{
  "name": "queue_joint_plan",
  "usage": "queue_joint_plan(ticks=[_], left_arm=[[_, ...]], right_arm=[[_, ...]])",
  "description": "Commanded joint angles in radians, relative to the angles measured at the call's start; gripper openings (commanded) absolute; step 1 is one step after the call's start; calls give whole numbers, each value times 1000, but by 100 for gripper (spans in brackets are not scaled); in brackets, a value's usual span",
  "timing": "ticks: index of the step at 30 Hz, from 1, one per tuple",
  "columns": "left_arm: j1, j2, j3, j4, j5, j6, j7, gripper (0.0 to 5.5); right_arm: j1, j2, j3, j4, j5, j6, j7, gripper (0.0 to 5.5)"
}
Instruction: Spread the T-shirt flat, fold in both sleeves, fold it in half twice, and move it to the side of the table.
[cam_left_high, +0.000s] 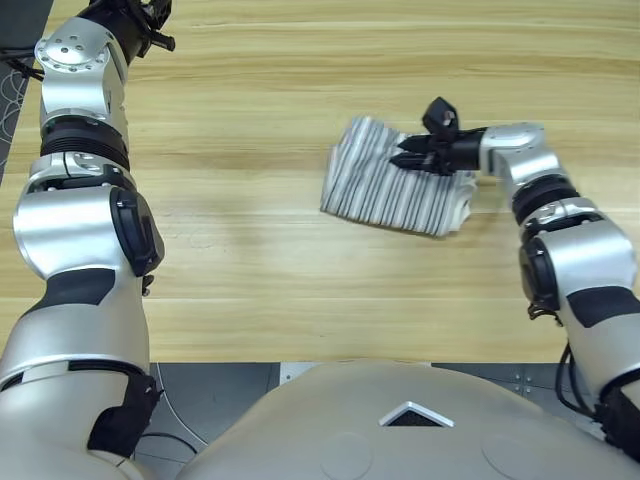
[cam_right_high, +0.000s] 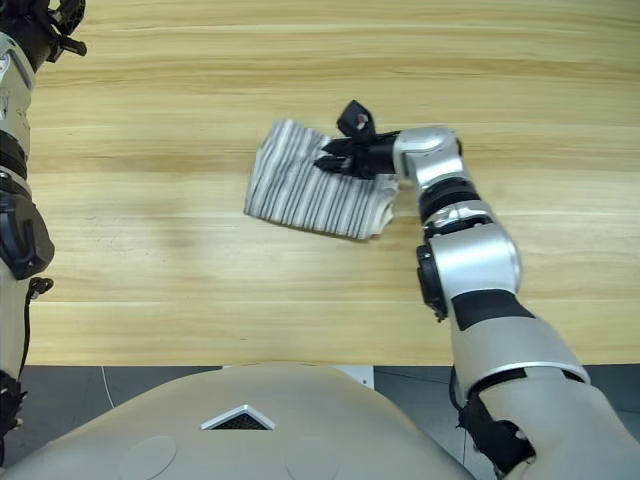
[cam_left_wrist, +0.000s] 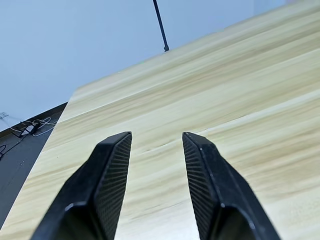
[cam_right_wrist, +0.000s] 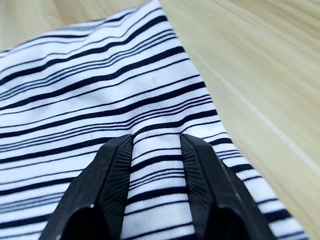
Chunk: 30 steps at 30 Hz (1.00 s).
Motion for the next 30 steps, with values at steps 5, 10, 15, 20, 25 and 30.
queue_joint_plan(ticks=[5,10,15,20,25,30], left_arm=[[21,-20,111,11,-76,-88,152,189],[57,-111,209,49,-145,-178,323,189],[82,-197,238,67,-148,-276,438,189],[108,-241,199,74,-94,-347,462,189],[129,-263,122,73,9,-410,549,189],[147,-336,99,81,25,-433,484,189]], right_arm=[[227,-458,13,62,-154,-35,-289,171],[241,-494,-201,63,-22,-47,-741,171],[119,-244,-482,-22,228,-451,-819,171],[32,-50,-428,-45,130,-642,-966,171],[42,130,-290,40,-31,-538,-970,171],[112,92,-378,36,36,-543,-868,171]])
